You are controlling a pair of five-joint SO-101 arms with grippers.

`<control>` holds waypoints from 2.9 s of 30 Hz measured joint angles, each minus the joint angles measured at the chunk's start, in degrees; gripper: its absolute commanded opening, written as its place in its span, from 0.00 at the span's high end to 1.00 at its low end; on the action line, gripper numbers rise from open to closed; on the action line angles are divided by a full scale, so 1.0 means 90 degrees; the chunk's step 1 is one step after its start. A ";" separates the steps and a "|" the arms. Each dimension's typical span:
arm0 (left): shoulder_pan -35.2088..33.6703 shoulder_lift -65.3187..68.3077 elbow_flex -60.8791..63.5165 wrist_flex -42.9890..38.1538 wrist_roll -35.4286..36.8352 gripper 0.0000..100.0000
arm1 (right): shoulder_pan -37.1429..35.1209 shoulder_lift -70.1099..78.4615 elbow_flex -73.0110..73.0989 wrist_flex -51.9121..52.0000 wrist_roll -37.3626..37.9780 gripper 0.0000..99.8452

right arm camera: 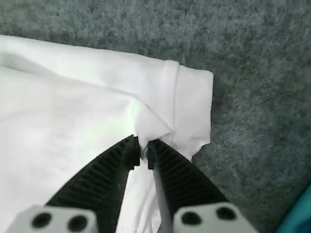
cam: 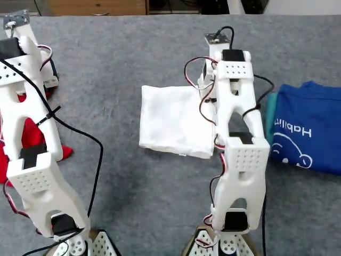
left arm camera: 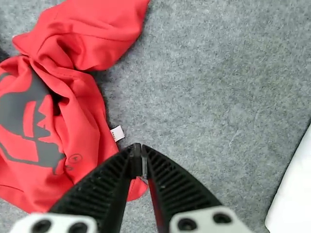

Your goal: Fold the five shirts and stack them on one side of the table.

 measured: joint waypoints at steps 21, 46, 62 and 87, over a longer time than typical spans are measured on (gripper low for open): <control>0.0000 0.0000 0.0000 0.0000 0.0000 0.98 | 0.0293 0.0391 -0.2256 0.0742 0.1074 1.00; 0.0000 0.0000 0.0000 0.0000 0.0000 0.98 | -0.0147 -0.0674 -0.1993 0.1846 0.1260 1.00; -0.0479 0.0000 0.0000 0.0000 0.0010 0.98 | -0.1895 -0.2315 0.2608 0.1006 0.1455 1.00; -0.0508 0.0000 0.0000 0.0000 0.0000 0.98 | -0.0596 -0.1114 0.0313 0.1123 0.1455 0.70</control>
